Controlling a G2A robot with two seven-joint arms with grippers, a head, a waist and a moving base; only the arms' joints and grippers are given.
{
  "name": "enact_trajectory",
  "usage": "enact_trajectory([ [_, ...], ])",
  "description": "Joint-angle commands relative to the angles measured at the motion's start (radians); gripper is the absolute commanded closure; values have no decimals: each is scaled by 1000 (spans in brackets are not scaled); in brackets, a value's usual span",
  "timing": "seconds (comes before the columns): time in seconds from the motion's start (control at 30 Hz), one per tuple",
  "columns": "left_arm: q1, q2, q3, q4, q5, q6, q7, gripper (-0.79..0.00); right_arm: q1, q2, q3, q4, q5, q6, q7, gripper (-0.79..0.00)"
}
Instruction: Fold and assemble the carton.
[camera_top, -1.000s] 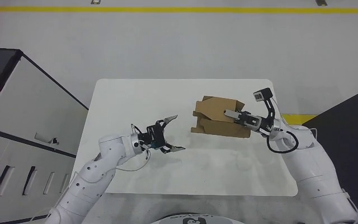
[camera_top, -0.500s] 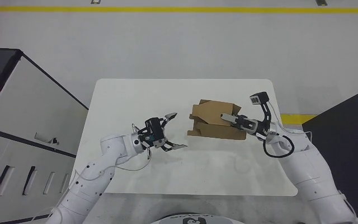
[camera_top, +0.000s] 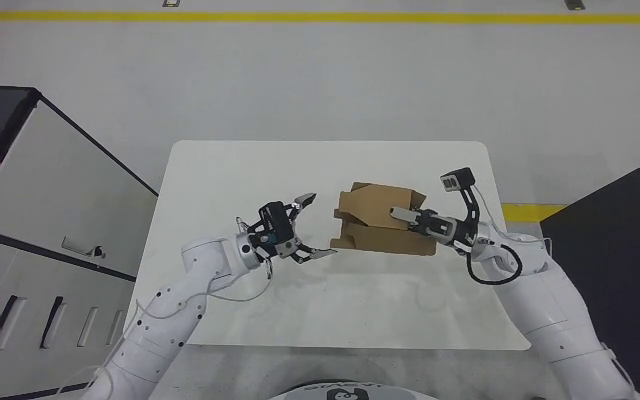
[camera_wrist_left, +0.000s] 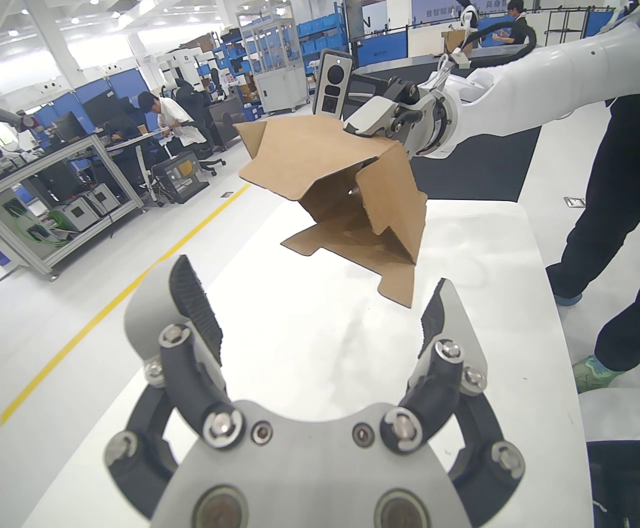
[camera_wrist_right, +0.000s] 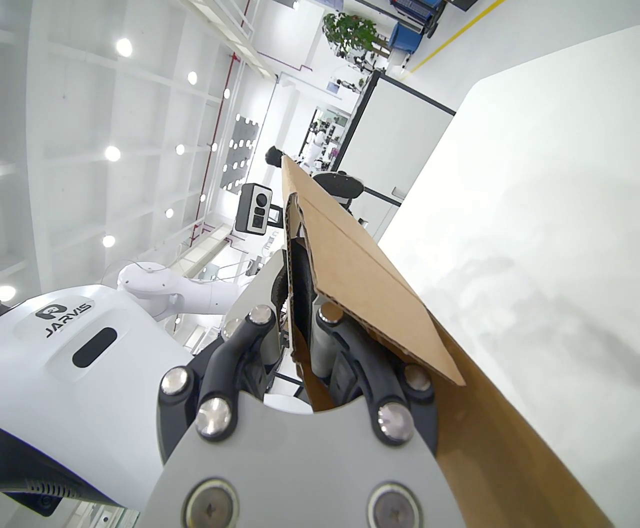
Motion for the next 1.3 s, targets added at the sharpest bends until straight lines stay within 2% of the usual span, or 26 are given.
enact_trajectory([
  [0.0,-7,-1,5,4,-3,1,-3,-785,1,-1,-1,3,11,-2,8,0],
  [0.37,-32,-4,20,29,-12,12,7,-785,9,-5,-14,18,60,25,57,0],
  [0.73,-38,-4,19,39,-16,24,21,-785,19,-9,-33,42,159,88,165,0],
  [1.27,-33,-2,25,30,-15,33,22,-785,16,-12,-47,62,162,144,238,0],
])
